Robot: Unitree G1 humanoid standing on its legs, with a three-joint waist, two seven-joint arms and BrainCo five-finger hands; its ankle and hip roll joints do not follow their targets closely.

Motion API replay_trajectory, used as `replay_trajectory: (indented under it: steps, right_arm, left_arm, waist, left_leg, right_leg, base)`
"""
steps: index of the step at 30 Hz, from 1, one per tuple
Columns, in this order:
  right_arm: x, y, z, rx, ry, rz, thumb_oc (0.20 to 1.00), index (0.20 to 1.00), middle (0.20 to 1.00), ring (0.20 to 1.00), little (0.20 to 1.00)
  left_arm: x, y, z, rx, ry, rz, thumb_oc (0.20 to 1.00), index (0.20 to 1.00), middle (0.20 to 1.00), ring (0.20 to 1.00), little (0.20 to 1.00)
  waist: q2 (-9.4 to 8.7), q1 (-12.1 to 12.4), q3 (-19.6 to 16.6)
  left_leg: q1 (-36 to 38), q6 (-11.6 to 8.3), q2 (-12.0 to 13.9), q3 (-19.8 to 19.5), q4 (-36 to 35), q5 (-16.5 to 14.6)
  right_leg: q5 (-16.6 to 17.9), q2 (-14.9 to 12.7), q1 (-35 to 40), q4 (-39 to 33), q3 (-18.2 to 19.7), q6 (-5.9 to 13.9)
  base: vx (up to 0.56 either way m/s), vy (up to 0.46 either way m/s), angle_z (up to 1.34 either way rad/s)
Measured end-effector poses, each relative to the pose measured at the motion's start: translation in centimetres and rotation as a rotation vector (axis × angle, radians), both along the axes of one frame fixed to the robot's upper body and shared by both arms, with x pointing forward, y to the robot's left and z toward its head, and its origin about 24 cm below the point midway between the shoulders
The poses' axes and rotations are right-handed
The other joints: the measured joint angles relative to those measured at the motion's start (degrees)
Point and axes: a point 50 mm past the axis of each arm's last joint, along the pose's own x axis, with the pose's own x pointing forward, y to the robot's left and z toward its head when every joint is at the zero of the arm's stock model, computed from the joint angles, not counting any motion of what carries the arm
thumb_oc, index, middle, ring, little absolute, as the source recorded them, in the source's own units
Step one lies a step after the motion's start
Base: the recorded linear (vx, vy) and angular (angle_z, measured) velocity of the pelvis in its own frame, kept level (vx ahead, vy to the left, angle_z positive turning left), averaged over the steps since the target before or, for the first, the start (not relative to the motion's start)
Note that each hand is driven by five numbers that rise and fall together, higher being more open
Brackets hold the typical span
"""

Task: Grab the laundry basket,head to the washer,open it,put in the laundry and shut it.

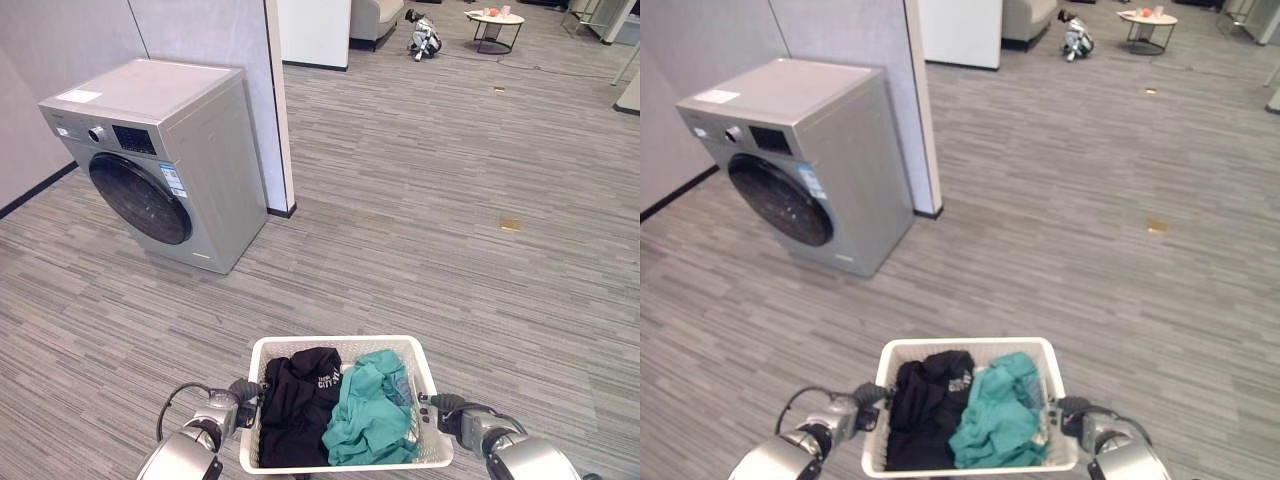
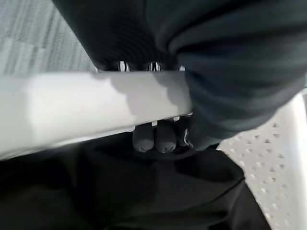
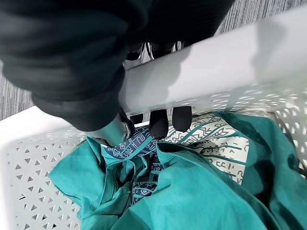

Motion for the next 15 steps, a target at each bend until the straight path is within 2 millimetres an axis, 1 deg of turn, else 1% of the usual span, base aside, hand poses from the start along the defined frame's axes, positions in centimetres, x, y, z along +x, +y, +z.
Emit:
replay_trajectory:
  steps: [4,5,6,8,9,10,11,12,13,14,15]
  right_arm:
    - [-1.0,-0.1,-0.4,-0.004,0.021,0.001,0.2,0.2,0.2,0.2,0.2]
    - [-1.1,-0.1,-0.5,-0.006,0.023,0.001,0.2,0.2,0.2,0.2,0.2]
    - [-1.4,-0.2,-0.6,-0.008,0.033,-0.002,0.2,0.2,0.2,0.2,0.2]
    - [-1.6,-0.2,-0.7,-0.01,0.04,-0.004,0.2,0.2,0.2,0.2,0.2]
    - [-1.5,-0.3,-0.7,-0.011,0.037,-0.004,0.2,0.2,0.2,0.2,0.2]
    - [-1.4,-0.3,-0.6,-0.012,0.034,-0.003,0.2,0.2,0.2,0.2,0.2]
    - [-1.4,-0.2,-0.6,-0.012,0.032,0.001,0.2,0.2,0.2,0.2,0.2]
    - [-1.6,-0.5,-0.6,-0.022,0.032,0.004,0.2,0.2,0.2,0.2,0.2]
    - [-1.8,-1.1,-0.6,-0.038,0.043,-0.002,0.2,0.2,0.2,0.2,0.2]
    - [-1.8,-1.3,-0.5,-0.045,0.045,0.005,0.2,0.2,0.2,0.2,0.2]
    - [-1.5,-1.2,-0.4,-0.051,0.037,0.024,0.2,0.2,0.2,0.2,0.2]
  left_arm:
    - [-0.9,-0.1,-0.5,0.005,0.026,-0.014,0.2,0.2,0.2,0.2,0.2]
    - [-0.9,-0.2,-0.5,0.006,0.026,-0.018,0.2,0.2,0.2,0.2,0.2]
    - [-0.9,-0.3,-0.5,0.005,0.027,-0.022,0.2,0.2,0.2,0.2,0.2]
    - [-1.0,-0.4,-0.6,0.003,0.031,-0.022,0.2,0.2,0.2,0.2,0.2]
    - [-1.0,-0.4,-0.6,0.003,0.031,-0.023,0.2,0.2,0.2,0.2,0.2]
    - [-1.0,-0.4,-0.6,0.003,0.031,-0.022,0.2,0.2,0.2,0.2,0.2]
    - [-1.2,-0.4,-0.7,0.006,0.038,-0.025,0.2,0.2,0.2,0.2,0.2]
    - [-0.7,-0.9,-0.5,0.006,0.032,-0.04,0.2,0.2,0.2,0.2,0.2]
    - [0.0,-1.5,-0.2,-0.002,0.014,-0.052,0.2,0.2,0.2,0.2,0.2]
    - [0.3,-1.6,-0.1,-0.007,0.001,-0.056,0.2,0.2,0.2,0.2,0.2]
    - [0.4,-1.5,0.0,-0.003,-0.001,-0.055,0.2,0.2,0.2,0.2,0.2]
  waist:
    - [0.51,0.1,-1.2]
    - [0.65,0.2,-1.3]
    - [0.66,0.2,-1.3]
    - [0.79,0.8,-1.4]
    - [0.87,1.0,-1.5]
    - [1.0,1.2,-1.4]
    - [1.39,2.1,-1.7]
    - [1.33,2.0,-1.7]
    - [0.79,1.4,-1.6]
    - [-0.83,1.1,-1.5]
    - [-1.48,1.2,-1.2]
  left_leg:
    - [0.0,-0.15,0.0,-1.1,0.0,0.5]
    - [-0.2,-0.51,0.0,-1.7,0.0,0.8]
    - [-0.1,-1.04,-0.1,-3.2,0.0,1.2]
    - [-0.2,-1.55,-0.1,-4.4,0.0,1.5]
    - [-0.3,-2.21,0.1,-4.8,0.0,1.6]
    - [-0.4,-2.28,0.4,-4.9,0.0,1.6]
    - [-1.3,-2.93,0.5,-4.6,-0.3,1.6]
    - [-2.4,-4.53,0.8,-3.3,-0.2,1.1]
    - [-3.6,-3.29,1.8,2.7,0.0,-1.4]
    - [-4.5,-2.54,2.9,10.8,0.1,-2.0]
    - [-4.3,-2.55,3.5,16.3,0.1,-2.0]
  right_leg:
    - [-0.1,0.4,0.3,0.0,-0.6,-0.31]
    - [-0.2,0.6,0.4,0.0,-0.7,-0.43]
    - [-0.4,0.9,0.9,0.0,-0.8,-0.77]
    - [-0.6,1.4,1.1,0.0,-1.3,-1.09]
    - [-0.7,1.6,1.1,0.0,-2.0,-1.38]
    - [-0.6,1.6,1.0,0.0,-2.2,-1.59]
    - [-0.5,2.2,0.9,0.0,-3.1,-1.75]
    - [-0.5,2.5,0.8,0.0,-5.3,-1.78]
    - [-0.8,1.5,0.4,0.0,-8.9,-2.65]
    - [-0.9,0.0,-0.3,0.1,-11.6,-2.95]
    - [-0.9,-0.9,-0.4,0.1,-13.0,-2.96]
  base:
    - [0.03,-0.026,0.12]
    - [0.0,-0.034,0.41]
    - [-0.02,-0.025,0.46]
    - [-0.03,-0.019,0.4]
    - [-0.07,0.007,0.28]
    - [-0.07,0.008,0.22]
    - [-0.08,0.035,0.4]
    - [-0.04,0.038,0.99]
    - [-0.05,0.054,1.38]
    - [0.0,0.058,1.34]
    - [0.06,0.114,0.89]
